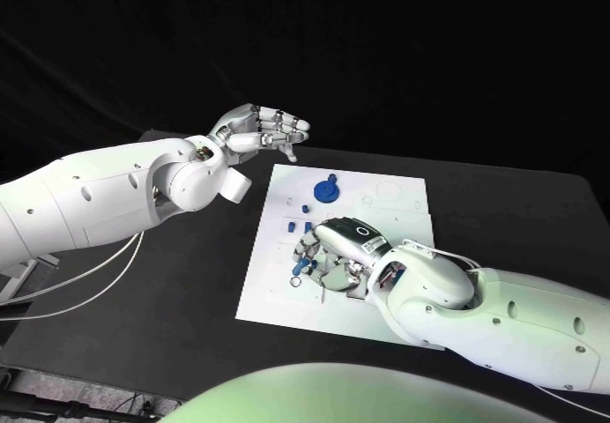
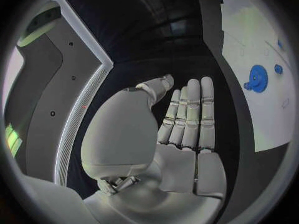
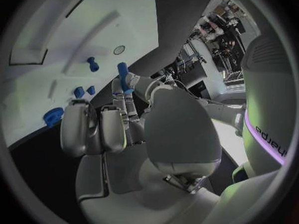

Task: Assemble the parts on the task board

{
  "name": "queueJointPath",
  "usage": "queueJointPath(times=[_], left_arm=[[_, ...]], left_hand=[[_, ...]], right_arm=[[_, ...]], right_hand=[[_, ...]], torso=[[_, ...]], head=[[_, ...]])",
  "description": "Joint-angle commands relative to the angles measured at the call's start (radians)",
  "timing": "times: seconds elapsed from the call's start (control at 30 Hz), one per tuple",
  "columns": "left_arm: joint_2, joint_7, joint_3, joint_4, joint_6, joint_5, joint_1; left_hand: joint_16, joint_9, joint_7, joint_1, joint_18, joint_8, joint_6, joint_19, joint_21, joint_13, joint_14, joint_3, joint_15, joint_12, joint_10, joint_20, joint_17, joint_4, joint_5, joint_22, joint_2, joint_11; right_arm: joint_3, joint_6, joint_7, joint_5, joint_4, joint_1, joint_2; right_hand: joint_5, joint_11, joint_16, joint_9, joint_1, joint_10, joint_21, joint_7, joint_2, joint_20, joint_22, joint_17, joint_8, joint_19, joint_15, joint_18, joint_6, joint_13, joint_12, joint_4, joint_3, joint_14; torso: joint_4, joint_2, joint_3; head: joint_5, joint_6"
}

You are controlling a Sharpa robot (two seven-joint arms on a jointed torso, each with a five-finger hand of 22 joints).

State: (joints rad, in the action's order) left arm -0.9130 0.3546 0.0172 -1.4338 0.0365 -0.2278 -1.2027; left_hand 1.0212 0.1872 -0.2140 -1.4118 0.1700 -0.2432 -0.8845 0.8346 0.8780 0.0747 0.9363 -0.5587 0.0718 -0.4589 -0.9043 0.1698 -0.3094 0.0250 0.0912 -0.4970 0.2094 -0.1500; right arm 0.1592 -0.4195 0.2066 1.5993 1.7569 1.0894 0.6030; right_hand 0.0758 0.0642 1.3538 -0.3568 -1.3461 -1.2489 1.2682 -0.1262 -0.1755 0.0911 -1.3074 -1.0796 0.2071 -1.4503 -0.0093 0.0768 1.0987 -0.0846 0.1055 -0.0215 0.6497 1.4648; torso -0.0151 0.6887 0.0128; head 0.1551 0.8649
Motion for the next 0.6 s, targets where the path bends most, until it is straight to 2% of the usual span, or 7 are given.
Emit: queueJointPath(times=[0.03, 0.6], left_arm=[[0.003, 0.009, 0.001, -0.001, -0.013, 0.008, -0.001], [0.004, 0.009, 0.001, -0.001, -0.014, 0.008, -0.001]], left_hand=[[-0.004, 0.0, -0.002, 0.009, 0.014, -0.002, 0.007, 0.005, -0.005, 0.0, -0.001, 0.005, 0.007, -0.006, 0.005, 0.001, 0.0, -0.001, 0.002, 0.001, -0.002, -0.002], [-0.004, 0.0, -0.002, 0.009, 0.014, -0.002, 0.007, 0.005, -0.005, 0.0, -0.001, 0.005, 0.007, -0.006, 0.005, 0.001, 0.0, -0.001, 0.002, 0.001, -0.002, -0.002]], right_arm=[[0.001, 0.047, -0.005, 0.024, -0.009, -0.006, -0.007], [0.004, 0.083, 0.009, 0.047, -0.037, -0.021, -0.032]], right_hand=[[0.003, -0.002, -0.002, -0.027, 0.004, -0.008, -0.006, -0.002, 0.004, -0.002, -0.156, 0.001, 0.002, -0.001, -0.006, -0.013, 0.006, -0.001, 0.004, 0.005, 0.0, 0.014], [0.004, -0.001, -0.002, -0.028, 0.005, -0.008, -0.008, -0.003, 0.005, -0.002, -0.156, 0.001, 0.003, 0.0, -0.006, -0.012, 0.004, -0.001, 0.003, 0.006, 0.0, 0.013]], torso=[[-0.0006, -0.001, -0.0007], [-0.0007, 0.0, -0.0005]], head=[[0.003, 0.002], [0.005, 0.005]])
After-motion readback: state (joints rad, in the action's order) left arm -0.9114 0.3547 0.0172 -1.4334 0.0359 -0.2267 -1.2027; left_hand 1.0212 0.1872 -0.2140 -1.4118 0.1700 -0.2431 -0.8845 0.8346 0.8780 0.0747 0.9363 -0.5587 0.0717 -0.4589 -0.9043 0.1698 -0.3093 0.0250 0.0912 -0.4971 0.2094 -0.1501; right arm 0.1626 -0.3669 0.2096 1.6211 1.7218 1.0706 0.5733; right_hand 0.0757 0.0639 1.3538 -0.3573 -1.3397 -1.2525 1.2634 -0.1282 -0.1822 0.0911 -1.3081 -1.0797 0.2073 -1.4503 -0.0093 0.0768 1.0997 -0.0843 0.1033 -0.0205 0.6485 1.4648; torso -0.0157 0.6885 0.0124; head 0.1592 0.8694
